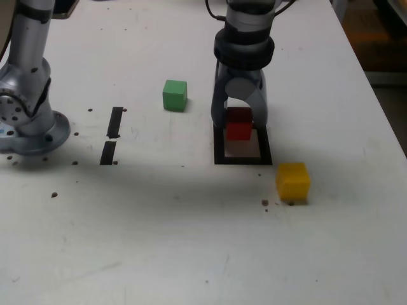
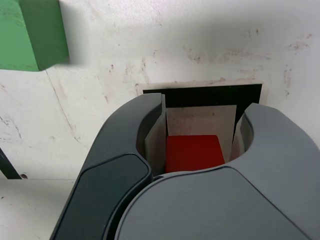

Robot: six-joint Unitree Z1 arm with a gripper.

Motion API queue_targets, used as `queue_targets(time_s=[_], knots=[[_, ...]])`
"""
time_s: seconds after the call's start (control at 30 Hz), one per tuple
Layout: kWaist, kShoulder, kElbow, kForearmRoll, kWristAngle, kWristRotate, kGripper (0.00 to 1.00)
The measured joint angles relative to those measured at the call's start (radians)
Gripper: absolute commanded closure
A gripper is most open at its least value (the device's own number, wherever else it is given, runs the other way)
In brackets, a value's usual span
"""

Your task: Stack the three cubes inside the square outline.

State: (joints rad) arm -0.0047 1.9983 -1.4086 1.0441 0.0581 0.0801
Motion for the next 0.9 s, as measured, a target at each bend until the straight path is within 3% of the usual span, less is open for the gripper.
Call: queue_targets(time_s=[0.17, 0.43, 0.9], knots=[[0.003, 0.011, 0.016, -0.005, 0.001, 0.001, 0.7], [0.003, 0.015, 0.035, -0.017, -0.03, 0.006, 0.45], [0.003, 0.015, 0.069, -0.044, -0.069, 0.038, 0.18]])
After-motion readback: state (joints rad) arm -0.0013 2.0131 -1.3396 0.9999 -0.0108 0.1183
